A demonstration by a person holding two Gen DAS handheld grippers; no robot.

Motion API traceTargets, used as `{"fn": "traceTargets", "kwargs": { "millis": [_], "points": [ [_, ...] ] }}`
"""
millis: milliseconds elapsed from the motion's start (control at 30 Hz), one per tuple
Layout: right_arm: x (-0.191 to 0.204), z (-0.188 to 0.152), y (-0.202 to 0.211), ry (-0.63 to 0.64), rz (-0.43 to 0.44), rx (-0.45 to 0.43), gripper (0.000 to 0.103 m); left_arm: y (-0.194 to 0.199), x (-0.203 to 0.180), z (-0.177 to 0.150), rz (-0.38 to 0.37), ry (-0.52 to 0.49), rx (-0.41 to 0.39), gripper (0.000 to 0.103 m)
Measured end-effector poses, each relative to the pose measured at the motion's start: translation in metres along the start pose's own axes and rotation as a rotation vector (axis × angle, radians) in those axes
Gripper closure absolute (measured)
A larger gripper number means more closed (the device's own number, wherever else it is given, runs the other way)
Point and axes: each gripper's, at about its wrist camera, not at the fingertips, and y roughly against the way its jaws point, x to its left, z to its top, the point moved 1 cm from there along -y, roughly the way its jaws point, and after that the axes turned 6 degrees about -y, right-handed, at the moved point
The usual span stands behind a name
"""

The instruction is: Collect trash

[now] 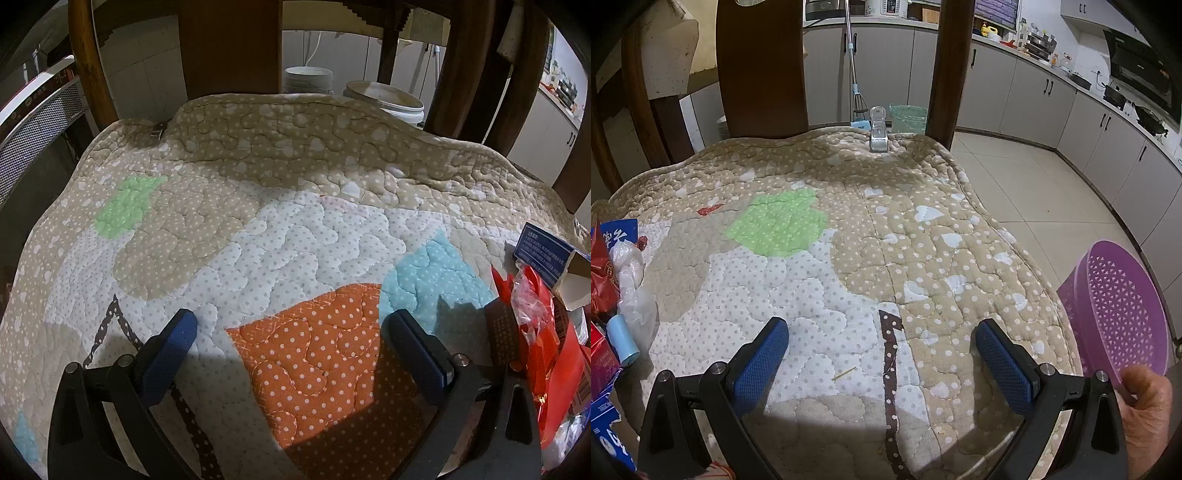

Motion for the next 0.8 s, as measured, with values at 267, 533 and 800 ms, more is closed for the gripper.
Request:
{"fn": "traceTargets", "kwargs": {
  "millis": [267, 533, 800],
  "points": [
    [0.001, 0.0, 0.0, 0.0, 0.0, 0.0, 0.001, 0.004, -0.002, 0.0, 0.022, 0.002, -0.002, 0.0],
    [0.002, -0.001, 0.001, 0.001, -0.002, -0.001, 0.001, 0.005, 0.002, -0.001, 0.016, 0.011, 0.002, 0.0],
    [-0.004, -0.001, 0.002, -0.007, 0.005, 0.004, 0.001, 0.041, 0.006, 0.001, -0.015, 0.038, -0.021, 0.0]
  ]
}}
